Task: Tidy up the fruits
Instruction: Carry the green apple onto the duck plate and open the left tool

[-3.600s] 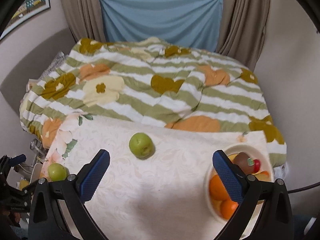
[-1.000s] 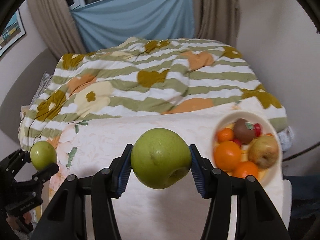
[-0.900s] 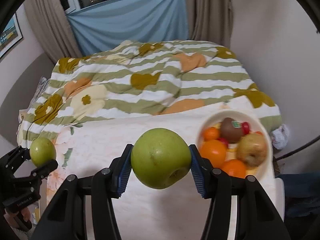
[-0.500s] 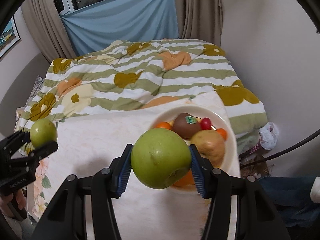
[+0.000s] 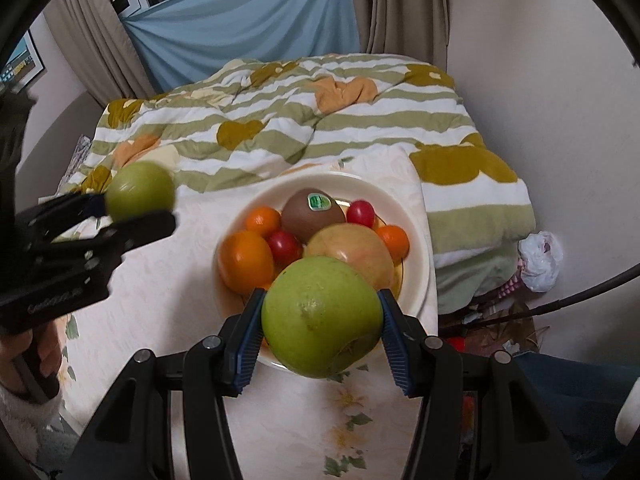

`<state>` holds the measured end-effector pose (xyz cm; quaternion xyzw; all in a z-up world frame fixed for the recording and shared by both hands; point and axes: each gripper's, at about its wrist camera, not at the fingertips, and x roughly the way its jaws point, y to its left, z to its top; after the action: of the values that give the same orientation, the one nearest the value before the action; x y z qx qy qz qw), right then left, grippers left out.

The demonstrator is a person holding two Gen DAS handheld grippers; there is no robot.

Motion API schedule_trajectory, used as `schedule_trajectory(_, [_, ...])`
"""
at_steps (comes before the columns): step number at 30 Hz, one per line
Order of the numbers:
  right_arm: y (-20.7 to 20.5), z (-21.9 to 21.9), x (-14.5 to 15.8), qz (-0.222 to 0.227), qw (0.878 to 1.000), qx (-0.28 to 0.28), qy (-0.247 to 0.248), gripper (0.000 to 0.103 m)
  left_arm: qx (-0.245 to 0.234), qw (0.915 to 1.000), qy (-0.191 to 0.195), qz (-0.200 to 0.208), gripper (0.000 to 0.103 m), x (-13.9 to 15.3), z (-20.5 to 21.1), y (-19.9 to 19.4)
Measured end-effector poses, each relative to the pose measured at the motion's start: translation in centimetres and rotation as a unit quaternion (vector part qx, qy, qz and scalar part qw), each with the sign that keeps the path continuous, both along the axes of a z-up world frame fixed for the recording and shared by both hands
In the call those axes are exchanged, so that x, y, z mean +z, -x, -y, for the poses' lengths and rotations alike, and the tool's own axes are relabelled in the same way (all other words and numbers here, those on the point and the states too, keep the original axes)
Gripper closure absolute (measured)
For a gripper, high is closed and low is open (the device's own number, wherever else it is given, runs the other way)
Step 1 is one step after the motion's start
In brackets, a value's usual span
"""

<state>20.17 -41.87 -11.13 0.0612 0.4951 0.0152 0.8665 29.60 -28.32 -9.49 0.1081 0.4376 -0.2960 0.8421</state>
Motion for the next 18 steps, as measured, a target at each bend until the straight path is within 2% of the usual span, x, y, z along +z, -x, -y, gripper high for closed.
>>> schedule_trajectory(10, [0.4,1.7,-1.5,-0.003,1.000,0.014,-0.004,0.053,-0.028,0.9990,-0.024,-0.026,0.040,-3.2,4.7,-1.4])
schedule_trajectory(18, [0.7,2.2,-2.1,-0.004,1.000,0.005,-0.012,0.053,-0.046,0.9978,-0.035,-0.032,0.040,-4.3,6.3,-2.0])
